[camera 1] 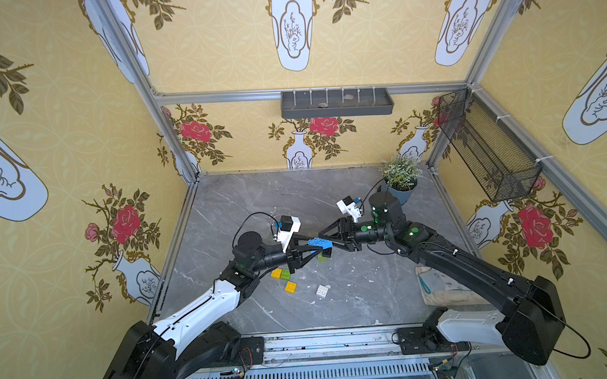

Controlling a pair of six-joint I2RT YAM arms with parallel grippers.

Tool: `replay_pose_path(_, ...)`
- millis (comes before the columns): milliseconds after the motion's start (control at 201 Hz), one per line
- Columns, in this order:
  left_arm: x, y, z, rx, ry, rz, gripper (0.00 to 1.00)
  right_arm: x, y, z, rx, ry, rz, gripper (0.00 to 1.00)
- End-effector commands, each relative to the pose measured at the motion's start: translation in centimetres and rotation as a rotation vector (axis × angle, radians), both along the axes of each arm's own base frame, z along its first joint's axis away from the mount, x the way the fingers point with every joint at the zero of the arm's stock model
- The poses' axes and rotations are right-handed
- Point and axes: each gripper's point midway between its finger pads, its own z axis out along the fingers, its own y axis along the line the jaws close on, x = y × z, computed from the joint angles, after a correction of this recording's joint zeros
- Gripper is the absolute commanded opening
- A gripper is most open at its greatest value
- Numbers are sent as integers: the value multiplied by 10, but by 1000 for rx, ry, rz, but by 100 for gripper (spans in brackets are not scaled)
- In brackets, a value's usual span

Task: Assemble the number 4 with lego
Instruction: Adjust the lego brick.

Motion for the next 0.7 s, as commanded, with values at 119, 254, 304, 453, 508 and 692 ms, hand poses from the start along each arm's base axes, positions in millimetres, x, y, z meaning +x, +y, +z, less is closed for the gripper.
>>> replay_pose_path(119, 7, 6, -3, 20, -32, 67, 0, -10, 1, 20, 82, -46, 52, 33)
replay_pose_path(254, 7, 3, -3, 27, -22, 55, 0, -11, 0, 21, 84, -54, 52, 17)
replay_pose_path(304, 8, 1, -5, 35, -19, 63, 14, -11, -1, 22, 84, -65, 49, 14)
replay_pose_path(453, 24, 5, -8, 91, 3, 209, 78, -5, -5, 14, 5, -114, 16, 10)
replay_pose_path(508, 35, 12, -4, 145, 18, 279, 100, -1, -10, 13, -45, -159, -10, 9)
replay_pose_path(692, 36, 33, 25, 402, 19, 339, 100, 7, -19, 8, -120, -240, -46, 8)
